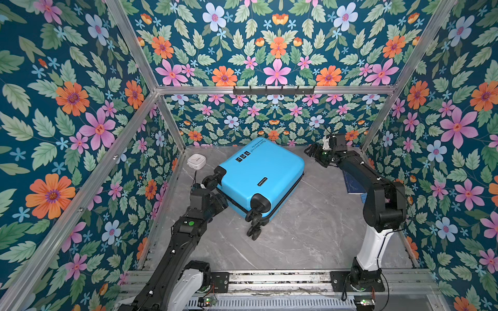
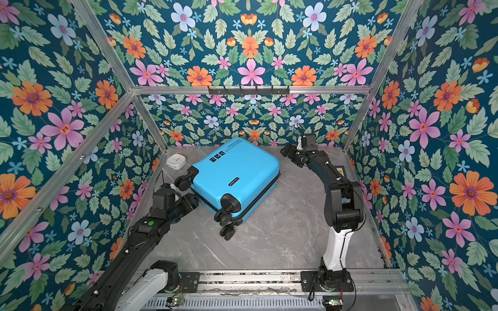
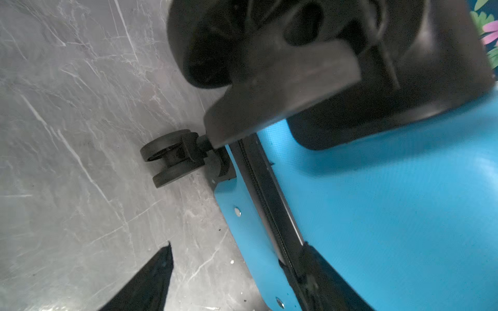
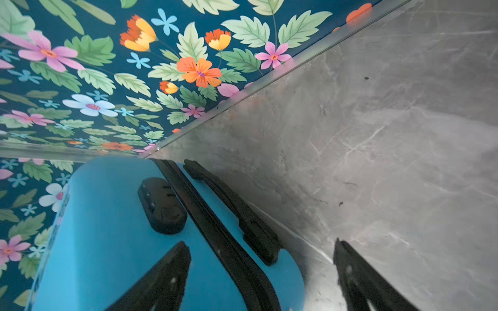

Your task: Pack the luggage

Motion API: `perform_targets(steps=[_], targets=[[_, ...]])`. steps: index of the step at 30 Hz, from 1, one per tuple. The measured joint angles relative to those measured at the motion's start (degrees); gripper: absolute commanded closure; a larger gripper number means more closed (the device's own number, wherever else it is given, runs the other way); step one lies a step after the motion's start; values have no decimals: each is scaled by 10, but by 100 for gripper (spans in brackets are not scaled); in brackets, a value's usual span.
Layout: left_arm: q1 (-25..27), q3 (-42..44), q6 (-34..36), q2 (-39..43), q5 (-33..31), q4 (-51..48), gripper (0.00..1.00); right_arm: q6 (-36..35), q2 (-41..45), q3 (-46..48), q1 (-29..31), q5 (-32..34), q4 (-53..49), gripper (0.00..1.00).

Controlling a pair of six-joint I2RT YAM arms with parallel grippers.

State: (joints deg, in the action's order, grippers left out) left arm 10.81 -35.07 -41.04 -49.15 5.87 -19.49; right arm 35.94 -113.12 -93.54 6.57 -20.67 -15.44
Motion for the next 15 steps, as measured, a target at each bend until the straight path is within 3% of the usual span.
perform_targets(steps=[7, 15], targets=[[-38, 0, -7, -17, 47, 40, 23, 56, -63, -21, 1, -88, 25, 25], [-51, -1, -3, -50, 71, 68, 23, 114, -85, 24, 1, -191, 136, 29]])
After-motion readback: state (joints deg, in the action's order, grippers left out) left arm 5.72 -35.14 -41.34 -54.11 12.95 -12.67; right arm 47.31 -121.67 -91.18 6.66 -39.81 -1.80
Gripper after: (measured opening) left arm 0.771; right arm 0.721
